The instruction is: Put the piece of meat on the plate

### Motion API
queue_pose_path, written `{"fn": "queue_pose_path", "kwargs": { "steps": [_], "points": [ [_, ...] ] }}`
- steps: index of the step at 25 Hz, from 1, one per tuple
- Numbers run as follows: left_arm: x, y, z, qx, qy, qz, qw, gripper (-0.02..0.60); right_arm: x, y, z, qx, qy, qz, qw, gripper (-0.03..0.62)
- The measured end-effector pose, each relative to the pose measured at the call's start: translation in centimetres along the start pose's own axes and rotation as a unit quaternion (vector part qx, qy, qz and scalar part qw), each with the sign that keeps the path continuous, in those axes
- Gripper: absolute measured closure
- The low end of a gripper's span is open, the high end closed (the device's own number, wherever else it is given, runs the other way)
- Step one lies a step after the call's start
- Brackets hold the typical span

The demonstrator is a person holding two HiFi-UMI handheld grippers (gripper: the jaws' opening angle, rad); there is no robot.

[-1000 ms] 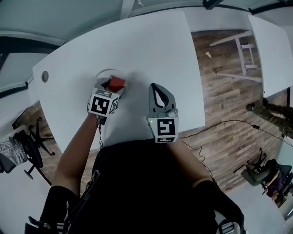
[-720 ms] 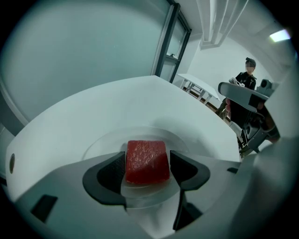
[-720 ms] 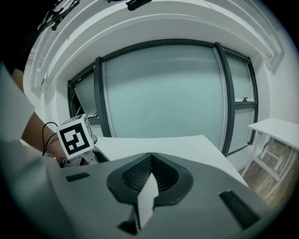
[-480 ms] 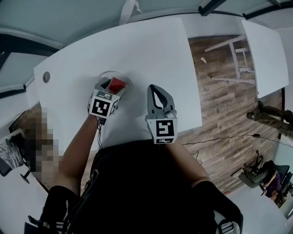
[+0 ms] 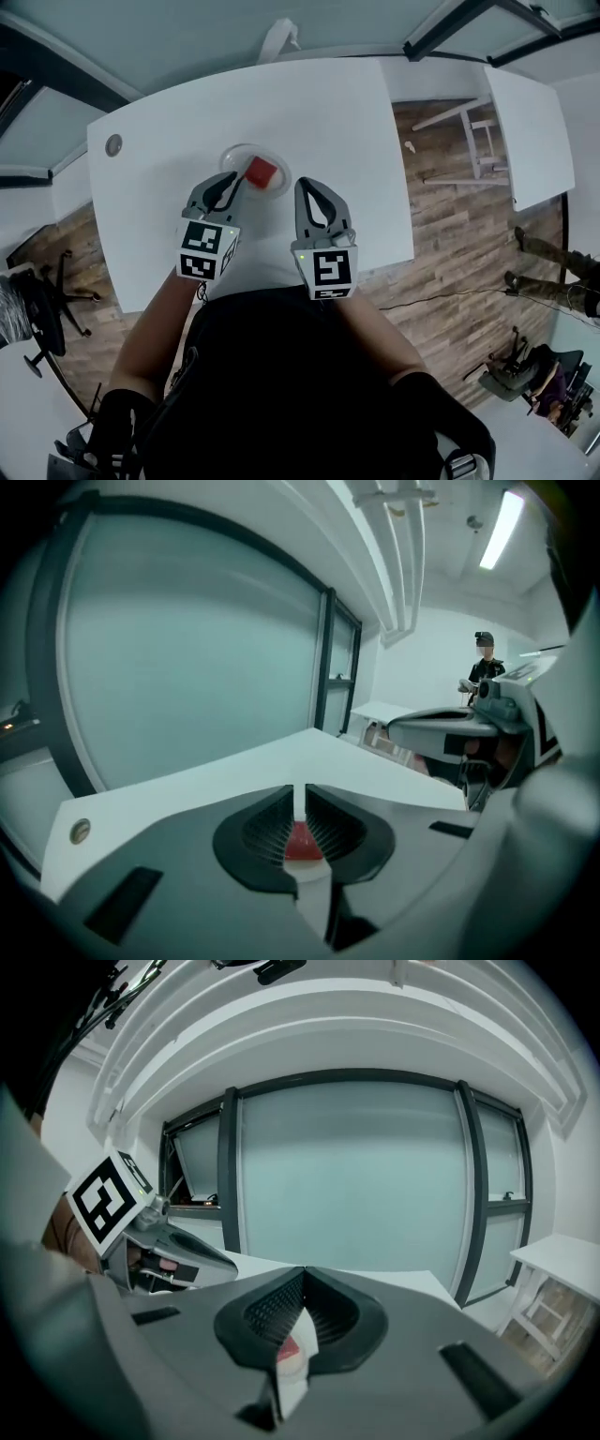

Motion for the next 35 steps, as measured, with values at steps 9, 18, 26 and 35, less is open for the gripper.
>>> {"fn": "queue_pose_path", "kwargs": {
  "steps": [9,18,26,35],
  "points": [
    [9.9,-5.2,-0.2,-0.009,-0.024,0.163,0.9862,0.578,1.6,-6.0,-7.8,0.007,-0.046,0.065,0.997,0.591],
    [17.2,-9.2,0.1,-0.031,-0.015,0.264,0.9639,0.578,4.1,-11.1,-13.4,0.034,-0.039,0.131,0.990,0.591],
    [21.0,-9.2,-0.8,-0.040,-0.002,0.297,0.9541,0.578,5.9,-13.5,-16.6,0.045,-0.014,0.170,0.984,0.591],
    [21.5,-9.2,-0.5,-0.041,0.019,0.300,0.9528,0.578,6.5,-14.2,-17.0,0.055,0.007,0.177,0.983,0.591]
  ]
}}
Point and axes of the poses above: the fingertips, and each gripper's own axes: x backward along the fingers, z to its right, y out of its underside, the point moved 2 cm from there along x, backward along the fingers, and after that the axes turned 5 degrees about z, right-handed, at the moved point
